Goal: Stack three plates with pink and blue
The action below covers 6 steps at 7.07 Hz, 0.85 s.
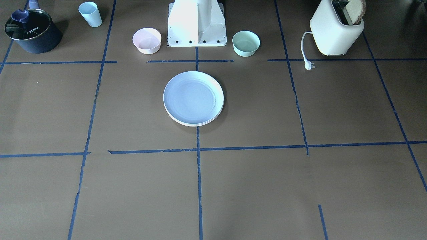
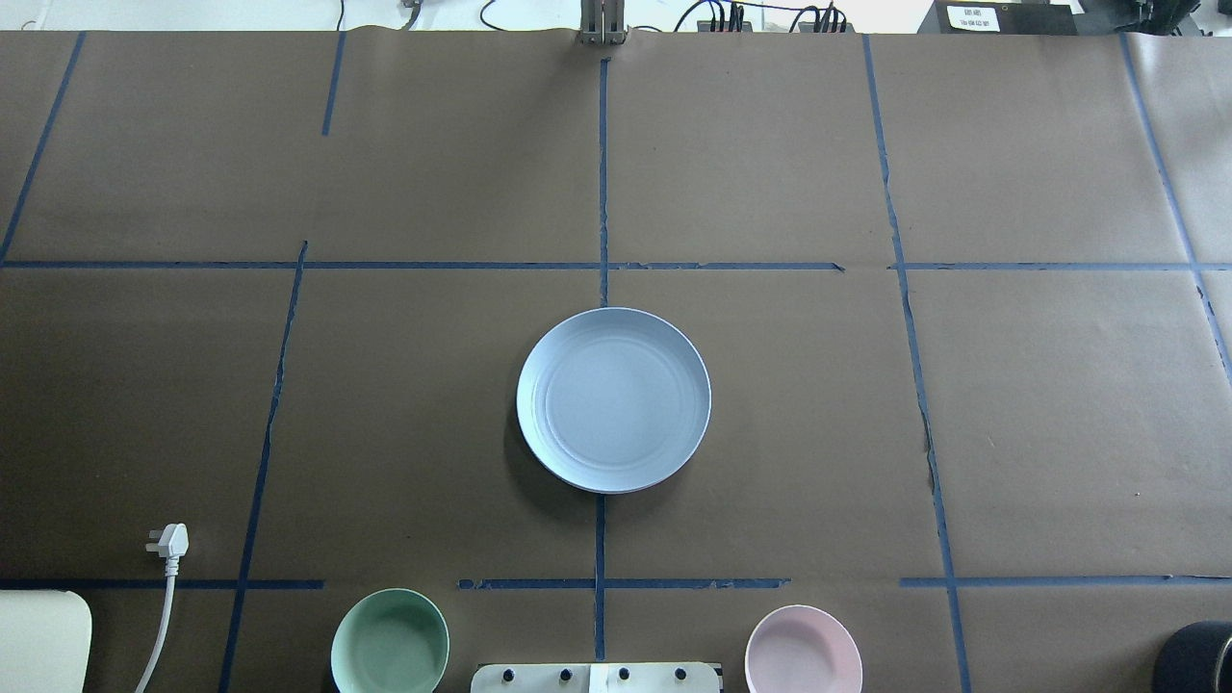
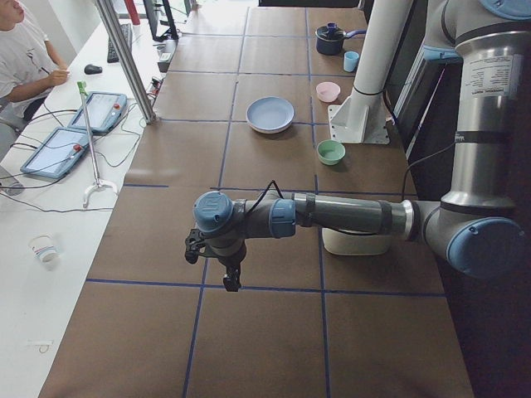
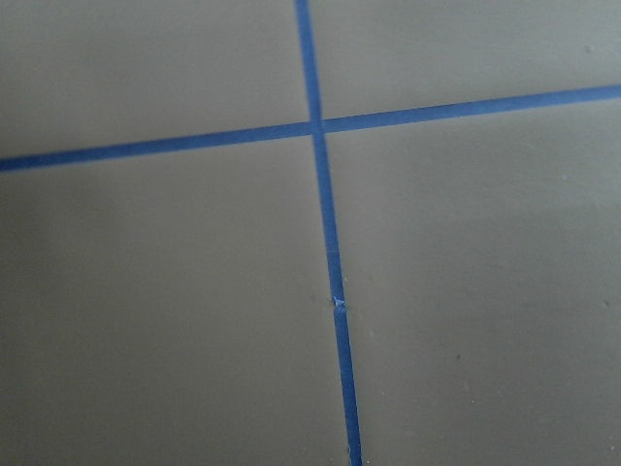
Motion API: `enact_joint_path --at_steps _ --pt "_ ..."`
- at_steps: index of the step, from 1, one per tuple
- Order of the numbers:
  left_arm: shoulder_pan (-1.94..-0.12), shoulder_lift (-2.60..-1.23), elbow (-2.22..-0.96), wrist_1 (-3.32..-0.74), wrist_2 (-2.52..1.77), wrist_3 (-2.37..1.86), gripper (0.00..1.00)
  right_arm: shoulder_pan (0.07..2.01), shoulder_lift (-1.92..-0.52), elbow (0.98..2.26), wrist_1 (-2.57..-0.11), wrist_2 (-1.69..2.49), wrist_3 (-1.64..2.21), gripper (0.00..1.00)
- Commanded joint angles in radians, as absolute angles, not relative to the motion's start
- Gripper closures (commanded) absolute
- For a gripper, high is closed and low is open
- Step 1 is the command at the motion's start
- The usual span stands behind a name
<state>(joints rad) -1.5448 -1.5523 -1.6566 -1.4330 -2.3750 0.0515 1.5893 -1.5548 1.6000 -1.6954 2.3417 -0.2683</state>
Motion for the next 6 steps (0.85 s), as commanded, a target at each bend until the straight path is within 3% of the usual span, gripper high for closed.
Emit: enact_joint_path --at_steps 1,6 --pt "-1.581 -1.551 -1.664 -1.437 -2.373 0.028 0.0 1.589 -1.555 1.595 -1.697 2.344 -0.267 0.0" --pt "-1.598 -1.546 -1.689 -1.439 -2.37 0.04 0.0 1.589 -1.555 1.583 -1.695 2.339 -0.268 0.0"
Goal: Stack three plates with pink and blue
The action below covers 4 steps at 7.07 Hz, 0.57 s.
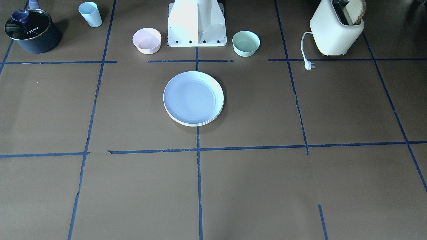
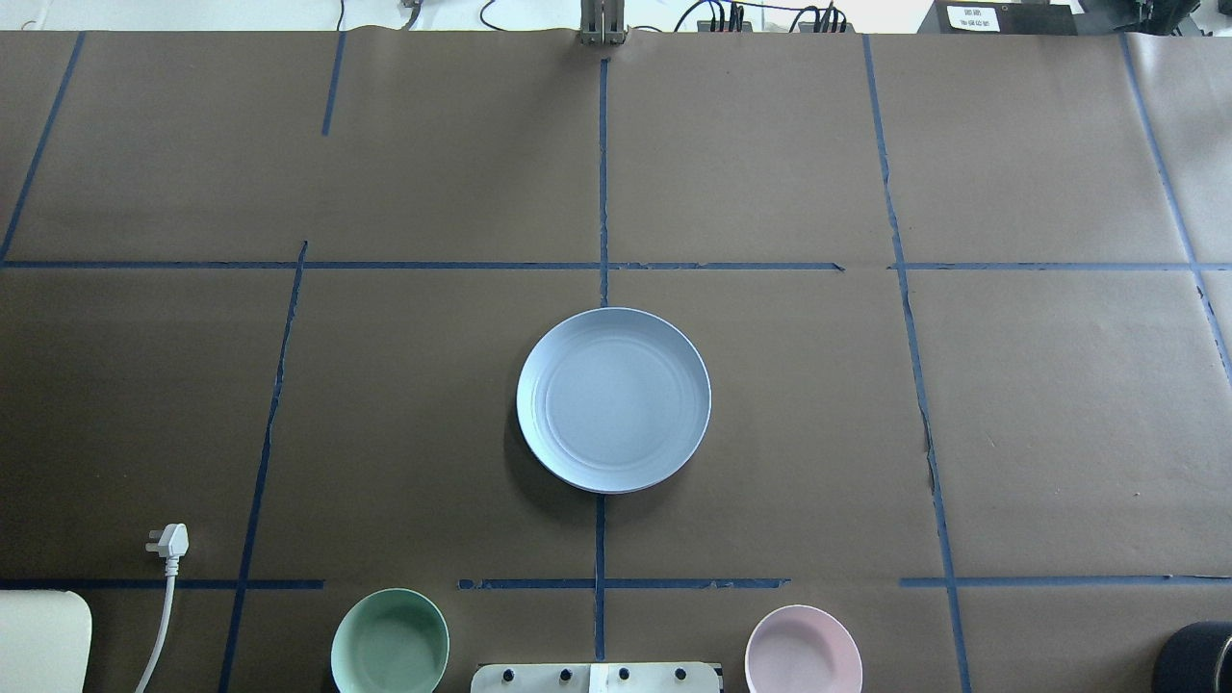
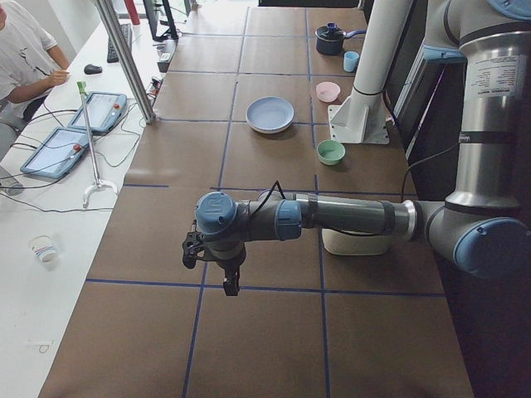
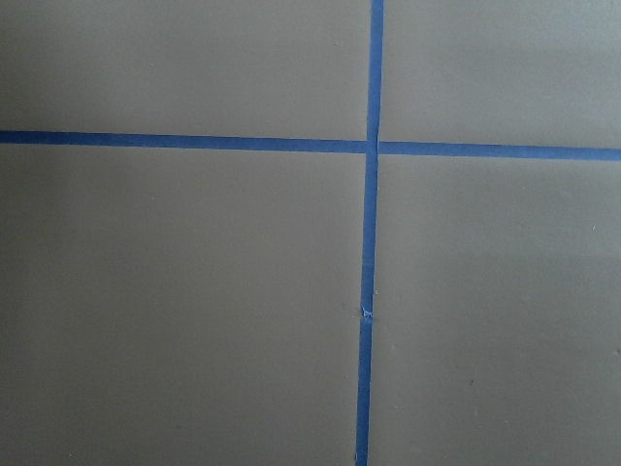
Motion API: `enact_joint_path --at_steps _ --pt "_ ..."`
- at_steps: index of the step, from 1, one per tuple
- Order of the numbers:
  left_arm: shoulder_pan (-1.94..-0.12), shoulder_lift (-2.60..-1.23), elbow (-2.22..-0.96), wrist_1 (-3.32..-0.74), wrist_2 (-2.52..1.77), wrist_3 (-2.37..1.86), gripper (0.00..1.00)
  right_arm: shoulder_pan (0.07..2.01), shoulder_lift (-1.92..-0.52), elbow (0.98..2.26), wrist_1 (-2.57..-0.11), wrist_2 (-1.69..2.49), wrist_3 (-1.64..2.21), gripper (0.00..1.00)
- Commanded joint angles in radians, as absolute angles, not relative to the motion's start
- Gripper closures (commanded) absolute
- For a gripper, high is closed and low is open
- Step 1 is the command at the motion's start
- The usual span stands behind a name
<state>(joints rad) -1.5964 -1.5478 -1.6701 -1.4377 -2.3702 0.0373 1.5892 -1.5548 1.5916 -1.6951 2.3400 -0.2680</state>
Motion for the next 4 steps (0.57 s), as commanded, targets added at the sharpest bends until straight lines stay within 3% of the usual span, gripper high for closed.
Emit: enact_joint_path --at_steps 1,4 --pt "-1.595 -1.551 -1.693 -1.439 -2.37 0.038 0.0 1.589 -1.555 1.568 -1.697 2.342 -0.267 0.0" --pt "-1.592 -1.517 -1.752 -1.439 -2.368 0.035 0.0 1.589 -1.554 1.554 -1.695 2.344 -0.267 0.0"
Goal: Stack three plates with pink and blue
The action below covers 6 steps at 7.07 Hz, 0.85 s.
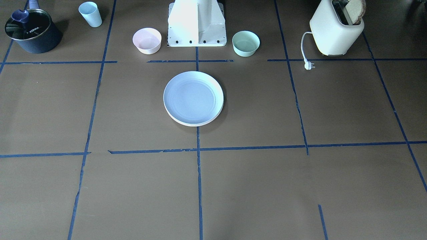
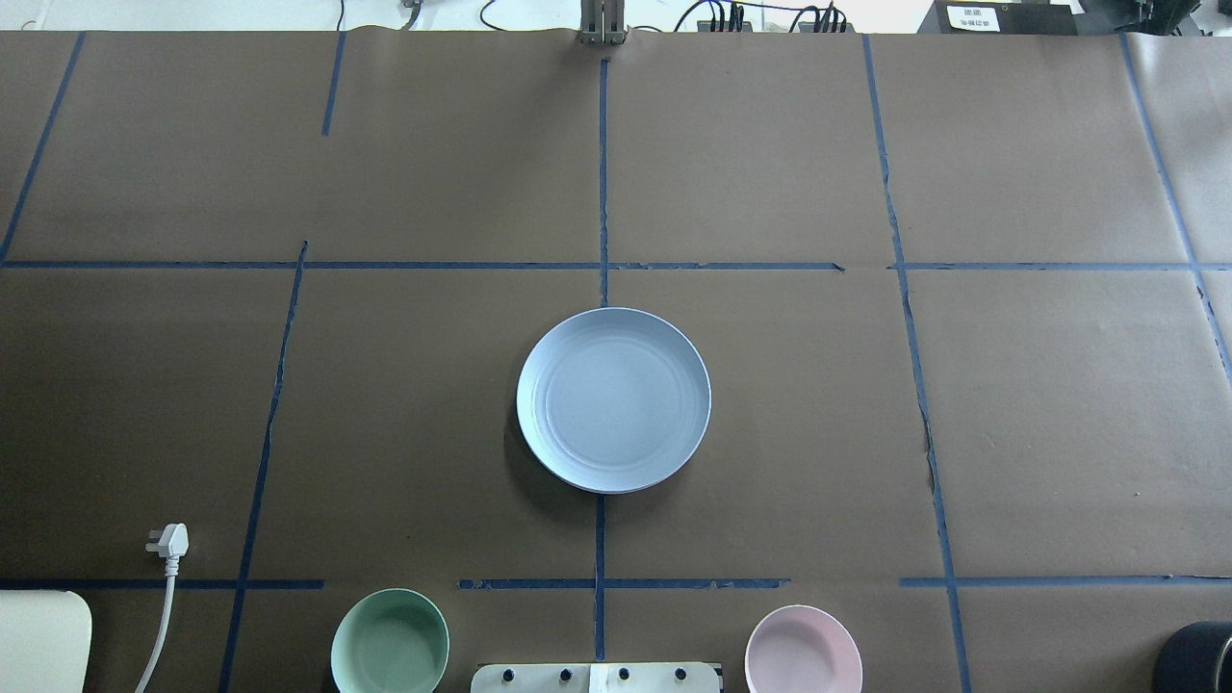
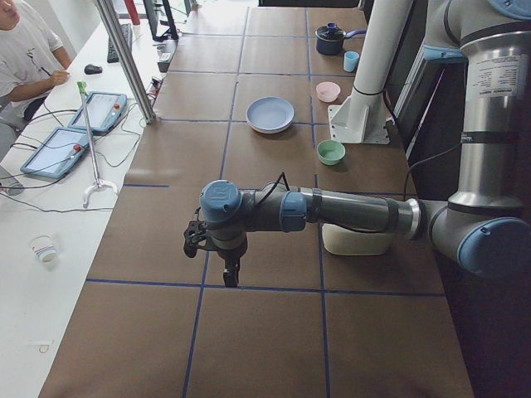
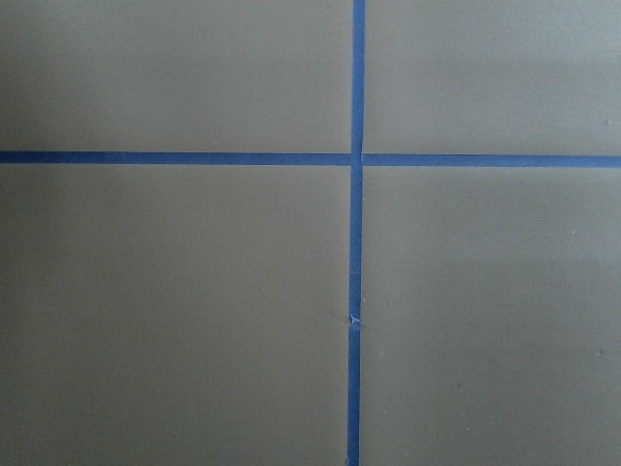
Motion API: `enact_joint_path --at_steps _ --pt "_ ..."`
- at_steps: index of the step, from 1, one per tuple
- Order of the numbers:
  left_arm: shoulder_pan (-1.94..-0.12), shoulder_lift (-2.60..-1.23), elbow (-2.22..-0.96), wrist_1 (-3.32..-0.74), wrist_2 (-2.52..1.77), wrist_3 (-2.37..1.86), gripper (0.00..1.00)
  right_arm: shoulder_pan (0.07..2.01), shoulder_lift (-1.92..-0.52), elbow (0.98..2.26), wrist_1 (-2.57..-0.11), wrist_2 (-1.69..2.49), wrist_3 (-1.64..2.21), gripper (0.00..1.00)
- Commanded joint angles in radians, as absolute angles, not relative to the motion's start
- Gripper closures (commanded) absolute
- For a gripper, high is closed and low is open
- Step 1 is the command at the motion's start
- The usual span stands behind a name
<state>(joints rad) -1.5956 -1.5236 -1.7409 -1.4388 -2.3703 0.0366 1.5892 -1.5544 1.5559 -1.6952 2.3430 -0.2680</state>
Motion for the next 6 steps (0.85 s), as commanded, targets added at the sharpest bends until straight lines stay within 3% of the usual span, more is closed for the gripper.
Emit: enact_joint_path --at_steps 1,6 --pt "-1.592 -1.516 -1.749 -1.437 -2.361 0.035 0.0 1.589 -1.554 1.555 -1.695 2.345 -0.267 0.0" --pt "-1.592 -1.499 -1.733 -1.42 -2.292 0.037 0.0 1.589 -1.555 1.563 -1.694 2.342 -0.27 0.0"
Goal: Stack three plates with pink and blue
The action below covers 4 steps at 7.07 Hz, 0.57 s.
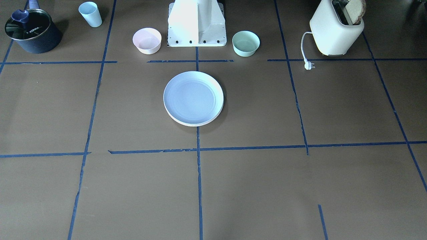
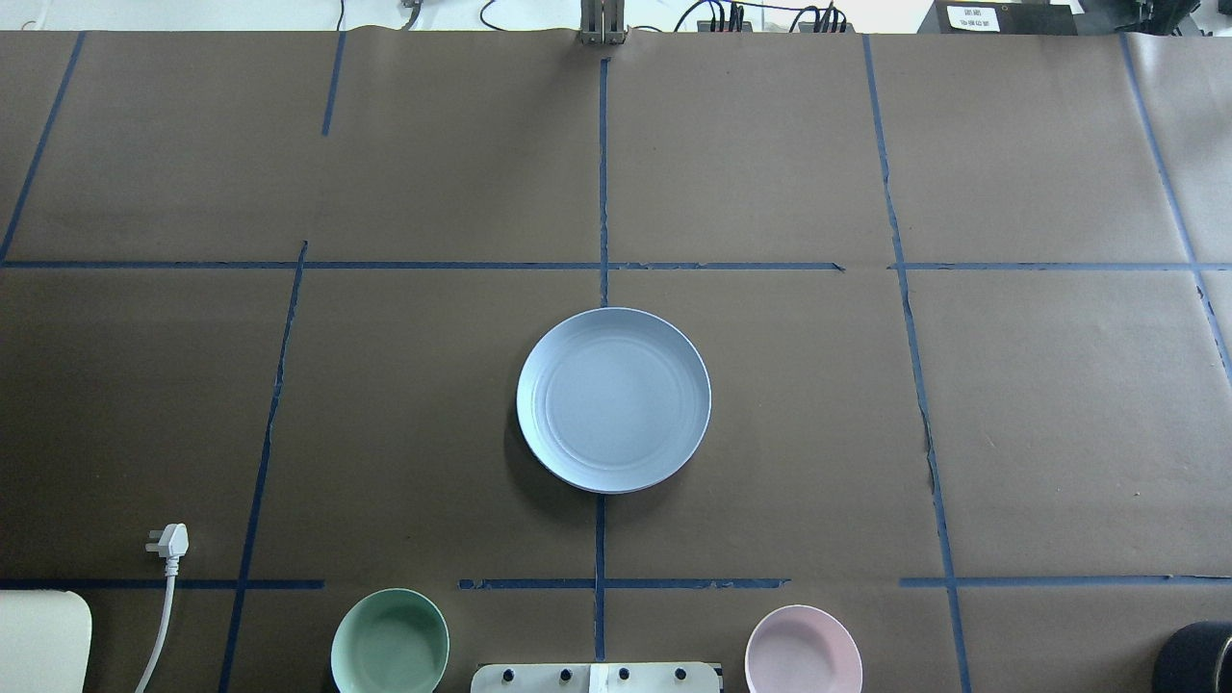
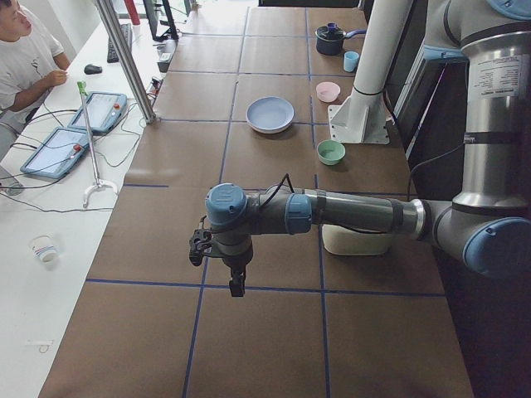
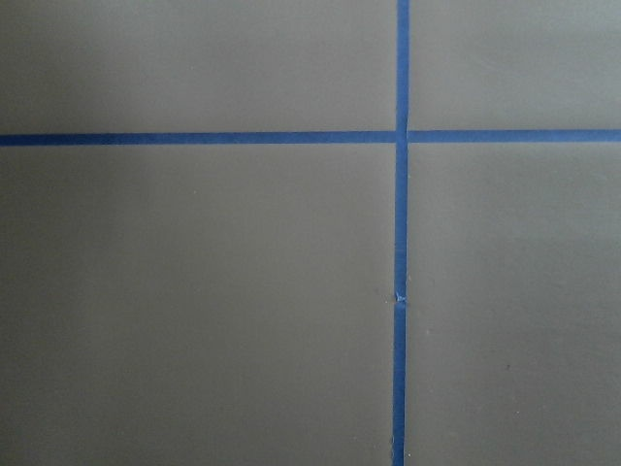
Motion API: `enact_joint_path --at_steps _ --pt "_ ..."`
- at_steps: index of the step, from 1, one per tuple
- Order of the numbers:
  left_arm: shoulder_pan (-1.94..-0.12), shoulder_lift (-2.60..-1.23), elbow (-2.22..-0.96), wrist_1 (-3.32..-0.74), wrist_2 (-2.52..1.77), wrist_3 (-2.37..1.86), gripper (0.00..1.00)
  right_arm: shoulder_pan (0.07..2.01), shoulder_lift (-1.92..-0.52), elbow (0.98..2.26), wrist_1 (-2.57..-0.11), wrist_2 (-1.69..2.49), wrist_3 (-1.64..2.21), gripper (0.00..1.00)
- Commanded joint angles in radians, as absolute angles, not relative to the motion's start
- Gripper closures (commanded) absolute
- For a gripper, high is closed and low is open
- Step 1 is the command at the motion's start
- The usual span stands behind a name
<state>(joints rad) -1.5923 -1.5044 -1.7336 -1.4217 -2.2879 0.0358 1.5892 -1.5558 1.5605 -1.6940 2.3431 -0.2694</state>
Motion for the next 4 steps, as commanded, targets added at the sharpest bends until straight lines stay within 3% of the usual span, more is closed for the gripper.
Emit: enact_joint_path --at_steps 1,4 --pt "-1.592 -1.48 -1.739 -1.422 -2.293 0.038 0.0 1.589 -1.557 1.566 -1.694 2.342 -0.268 0.0" --pt "-1.592 -1.48 -1.738 -1.422 -2.293 0.038 0.0 1.589 -1.557 1.583 -1.695 2.347 -0.264 0.0"
